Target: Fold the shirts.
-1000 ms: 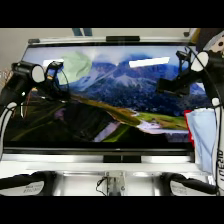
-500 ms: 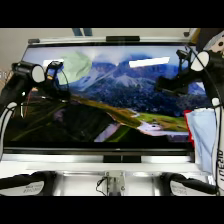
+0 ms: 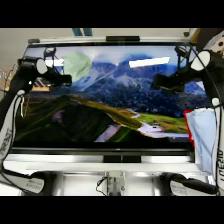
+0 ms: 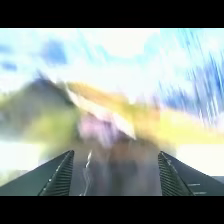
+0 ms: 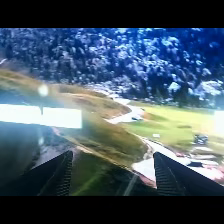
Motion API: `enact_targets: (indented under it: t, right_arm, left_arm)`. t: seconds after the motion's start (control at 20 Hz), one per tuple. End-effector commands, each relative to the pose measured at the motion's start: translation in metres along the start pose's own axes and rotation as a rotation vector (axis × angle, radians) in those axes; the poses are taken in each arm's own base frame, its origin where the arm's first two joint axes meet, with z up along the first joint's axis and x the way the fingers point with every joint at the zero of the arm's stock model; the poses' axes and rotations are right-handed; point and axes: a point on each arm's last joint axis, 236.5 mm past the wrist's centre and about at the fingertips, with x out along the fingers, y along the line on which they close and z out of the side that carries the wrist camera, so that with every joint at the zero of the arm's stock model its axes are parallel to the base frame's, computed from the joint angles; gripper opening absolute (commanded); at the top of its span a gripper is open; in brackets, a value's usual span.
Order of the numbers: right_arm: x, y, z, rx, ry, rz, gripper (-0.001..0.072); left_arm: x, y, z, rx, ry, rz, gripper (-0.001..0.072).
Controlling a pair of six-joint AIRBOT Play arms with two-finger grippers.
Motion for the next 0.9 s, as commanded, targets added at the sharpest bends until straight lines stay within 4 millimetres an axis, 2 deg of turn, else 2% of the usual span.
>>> enact_targets:
  t: [0.0,0.1,0.15,0.35,0.45,0.7,0.75,0.85]
  right_arm:
    - [-0.001,0.02,-0.001,-0.029,0.004,0.085,0.061]
    - [-0.002,0.032,-0.003,-0.034,0.008,0.132,0.061]
    - [-0.003,0.037,-0.003,-0.037,0.011,0.154,0.061]
    - [-0.004,0.045,-0.004,-0.057,0.012,0.19,0.061]
    - [-0.004,0.046,-0.004,-0.059,0.013,0.191,0.061]
    - [-0.005,0.049,-0.005,-0.056,0.014,0.205,0.061]
    - [-0.005,0.049,-0.005,-0.056,0.014,0.205,0.061]
    - [-0.005,0.048,-0.005,-0.056,0.016,0.205,0.061]
  left_arm:
    - [0.048,0.06,0.051,-0.204,-0.047,0.045,0.0606]
    - [0.078,0.085,0.057,-0.311,-0.034,0.051,0.0627]
    - [0.092,0.091,0.058,-0.364,-0.033,0.026,0.0627]
    - [0.139,0.08,0.059,-0.556,-0.033,-0.154,0.0627]
    - [0.15,0.079,0.064,-0.569,-0.063,-0.169,0.0627]
    - [0.164,0.065,0.078,-0.579,-0.133,-0.203,0.0622]
    - [0.167,0.064,0.079,-0.577,-0.142,-0.204,0.0547]
    - [0.167,0.062,0.082,-0.58,-0.153,-0.211,0.0128]
